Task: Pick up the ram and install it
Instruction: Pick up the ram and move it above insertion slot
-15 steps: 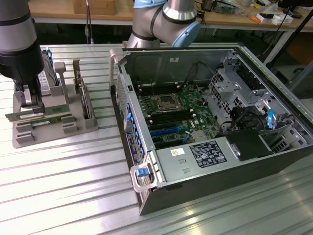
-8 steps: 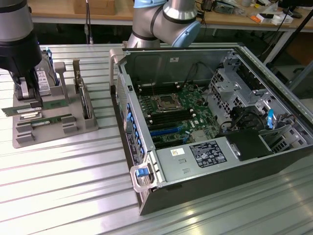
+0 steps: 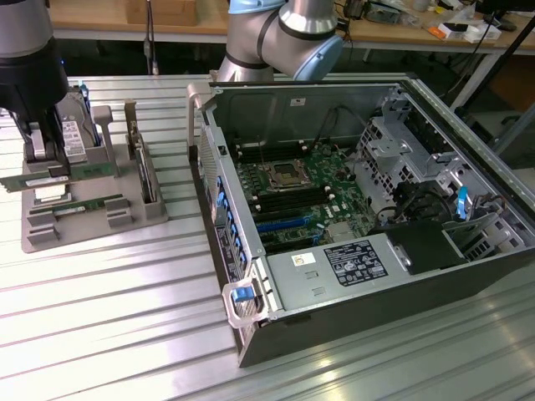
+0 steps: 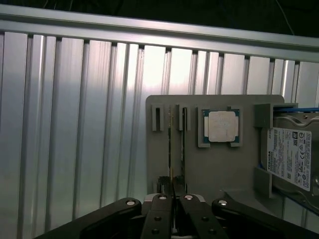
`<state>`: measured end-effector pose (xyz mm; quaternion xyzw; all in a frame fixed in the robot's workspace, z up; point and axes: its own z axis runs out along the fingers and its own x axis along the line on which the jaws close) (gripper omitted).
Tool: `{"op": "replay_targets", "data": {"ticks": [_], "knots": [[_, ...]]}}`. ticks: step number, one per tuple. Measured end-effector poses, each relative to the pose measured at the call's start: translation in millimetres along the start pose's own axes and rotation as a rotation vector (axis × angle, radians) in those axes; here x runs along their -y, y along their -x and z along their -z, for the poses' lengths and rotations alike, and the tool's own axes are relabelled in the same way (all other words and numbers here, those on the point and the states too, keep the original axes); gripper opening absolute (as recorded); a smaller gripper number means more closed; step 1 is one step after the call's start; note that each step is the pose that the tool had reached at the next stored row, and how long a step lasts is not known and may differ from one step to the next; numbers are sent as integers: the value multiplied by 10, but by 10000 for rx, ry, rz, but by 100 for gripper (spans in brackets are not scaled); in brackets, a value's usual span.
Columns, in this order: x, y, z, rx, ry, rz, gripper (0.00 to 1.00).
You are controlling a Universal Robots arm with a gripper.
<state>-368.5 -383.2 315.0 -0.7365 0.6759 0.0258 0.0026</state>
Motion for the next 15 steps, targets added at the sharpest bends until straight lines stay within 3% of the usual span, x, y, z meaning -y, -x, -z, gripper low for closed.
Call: {"op": "replay_targets", "data": {"ticks": [15], "knots": [[-6, 7, 181, 86, -7, 3, 12]]}}
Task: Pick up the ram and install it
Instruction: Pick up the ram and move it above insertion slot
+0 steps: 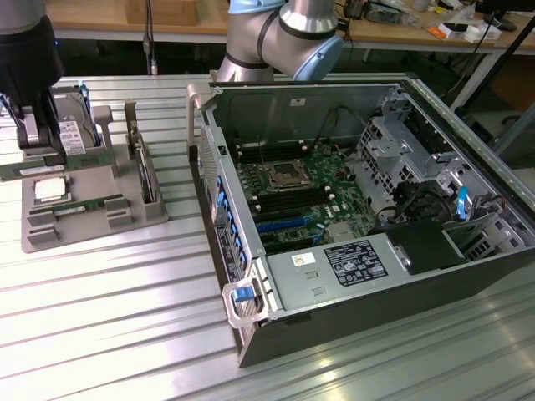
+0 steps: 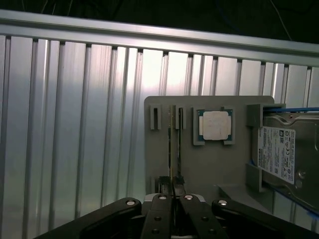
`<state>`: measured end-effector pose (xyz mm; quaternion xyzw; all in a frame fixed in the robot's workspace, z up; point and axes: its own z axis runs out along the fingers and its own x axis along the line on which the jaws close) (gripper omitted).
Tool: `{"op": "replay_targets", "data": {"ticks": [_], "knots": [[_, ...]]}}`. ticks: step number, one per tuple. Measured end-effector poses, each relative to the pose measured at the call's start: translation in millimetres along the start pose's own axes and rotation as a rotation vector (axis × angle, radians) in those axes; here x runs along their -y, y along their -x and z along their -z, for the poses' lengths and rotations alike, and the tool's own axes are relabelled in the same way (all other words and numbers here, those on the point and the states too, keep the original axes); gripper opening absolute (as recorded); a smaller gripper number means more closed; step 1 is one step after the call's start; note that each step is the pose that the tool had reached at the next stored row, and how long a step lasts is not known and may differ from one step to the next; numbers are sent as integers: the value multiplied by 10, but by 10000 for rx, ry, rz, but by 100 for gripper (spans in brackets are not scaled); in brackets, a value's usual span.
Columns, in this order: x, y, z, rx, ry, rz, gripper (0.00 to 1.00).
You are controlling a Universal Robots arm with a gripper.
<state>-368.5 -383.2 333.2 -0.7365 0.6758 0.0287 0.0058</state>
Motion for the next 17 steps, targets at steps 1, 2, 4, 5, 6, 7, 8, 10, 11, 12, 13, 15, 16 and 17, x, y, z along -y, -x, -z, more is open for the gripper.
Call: {"op": "replay_targets", "data": {"ticks": [1, 2, 4, 5, 6, 7, 8, 10, 11, 12, 13, 15, 16, 17], "knots": [[0, 1, 14, 10, -2, 0, 12], [-1, 1, 27, 16, -2, 1, 12], [-2, 3, 57, 29, -3, 1, 12], [-2, 3, 67, 35, -3, 1, 12], [-2, 4, 74, 39, -3, 1, 12], [-2, 4, 79, 43, -5, 1, 12], [-3, 4, 89, 50, -5, 2, 12], [-3, 5, 108, 66, -7, 2, 12], [-4, 7, 132, 82, -7, 2, 12], [-4, 7, 143, 93, -8, 3, 12], [-5, 8, 154, 104, -9, 4, 12], [-5, 9, 179, 128, -11, 4, 12], [-6, 10, 190, 138, -12, 5, 12], [-6, 11, 210, 158, -14, 5, 12]]}}
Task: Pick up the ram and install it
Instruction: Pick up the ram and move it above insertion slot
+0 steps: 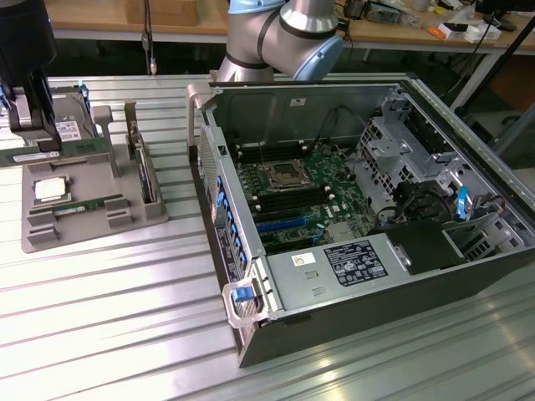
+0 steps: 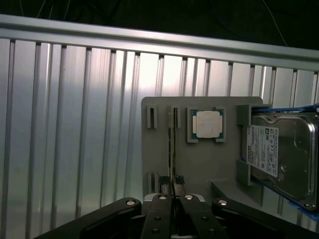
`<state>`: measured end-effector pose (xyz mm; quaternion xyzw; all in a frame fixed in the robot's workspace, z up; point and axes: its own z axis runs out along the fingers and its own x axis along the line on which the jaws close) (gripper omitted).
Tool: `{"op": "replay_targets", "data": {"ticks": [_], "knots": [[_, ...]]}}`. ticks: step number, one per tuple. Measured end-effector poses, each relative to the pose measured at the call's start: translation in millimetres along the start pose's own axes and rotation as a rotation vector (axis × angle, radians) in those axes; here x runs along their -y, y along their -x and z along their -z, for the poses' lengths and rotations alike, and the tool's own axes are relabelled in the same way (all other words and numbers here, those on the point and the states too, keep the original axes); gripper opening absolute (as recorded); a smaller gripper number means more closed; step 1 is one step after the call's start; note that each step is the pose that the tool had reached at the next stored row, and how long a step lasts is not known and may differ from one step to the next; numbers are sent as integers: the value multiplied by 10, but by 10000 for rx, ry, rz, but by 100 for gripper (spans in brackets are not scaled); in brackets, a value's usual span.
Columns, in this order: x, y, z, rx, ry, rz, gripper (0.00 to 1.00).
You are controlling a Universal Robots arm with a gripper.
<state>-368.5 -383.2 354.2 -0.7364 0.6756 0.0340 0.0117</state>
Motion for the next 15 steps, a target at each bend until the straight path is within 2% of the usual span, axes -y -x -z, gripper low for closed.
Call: {"op": "replay_targets", "data": {"ticks": [10, 15], "knots": [[-3, 7, 102, 90, -7, 3, 12], [-4, 10, 147, 115, -10, 4, 12]]}}
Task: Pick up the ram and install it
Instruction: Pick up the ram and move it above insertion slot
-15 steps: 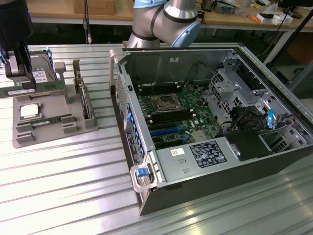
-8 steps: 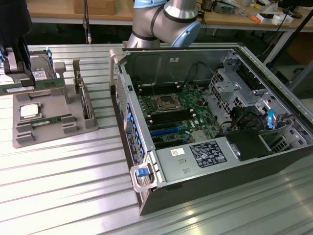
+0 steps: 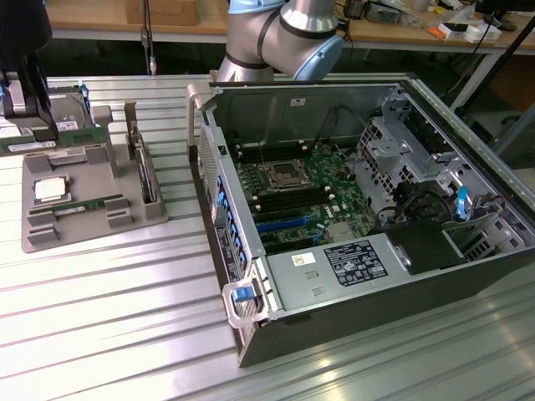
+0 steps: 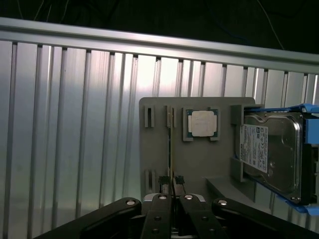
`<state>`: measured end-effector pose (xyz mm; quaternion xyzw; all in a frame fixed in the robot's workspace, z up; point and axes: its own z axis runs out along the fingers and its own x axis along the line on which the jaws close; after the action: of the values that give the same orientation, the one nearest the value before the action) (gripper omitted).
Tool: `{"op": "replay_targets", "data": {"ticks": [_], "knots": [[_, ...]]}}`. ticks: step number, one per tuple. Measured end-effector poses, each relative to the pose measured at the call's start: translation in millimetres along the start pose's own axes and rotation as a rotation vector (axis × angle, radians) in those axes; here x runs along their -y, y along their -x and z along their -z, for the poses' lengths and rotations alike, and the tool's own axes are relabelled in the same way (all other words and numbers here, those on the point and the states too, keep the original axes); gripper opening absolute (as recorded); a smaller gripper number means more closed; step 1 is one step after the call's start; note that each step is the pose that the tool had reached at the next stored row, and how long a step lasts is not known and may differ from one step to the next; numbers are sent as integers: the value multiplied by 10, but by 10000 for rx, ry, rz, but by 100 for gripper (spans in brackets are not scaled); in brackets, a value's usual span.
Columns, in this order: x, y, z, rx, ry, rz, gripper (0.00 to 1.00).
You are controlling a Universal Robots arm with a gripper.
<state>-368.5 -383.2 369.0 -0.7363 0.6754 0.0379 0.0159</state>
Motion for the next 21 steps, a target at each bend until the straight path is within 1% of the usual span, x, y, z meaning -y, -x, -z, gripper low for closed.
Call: {"op": "replay_targets", "data": {"ticks": [4, 10, 16, 21], "knots": [[-1, 3, 35, 28, -2, 1, 12], [-3, 9, 115, 80, -7, 2, 12], [-5, 14, 182, 94, -8, 3, 12], [-8, 22, 278, 104, -9, 3, 12]]}}
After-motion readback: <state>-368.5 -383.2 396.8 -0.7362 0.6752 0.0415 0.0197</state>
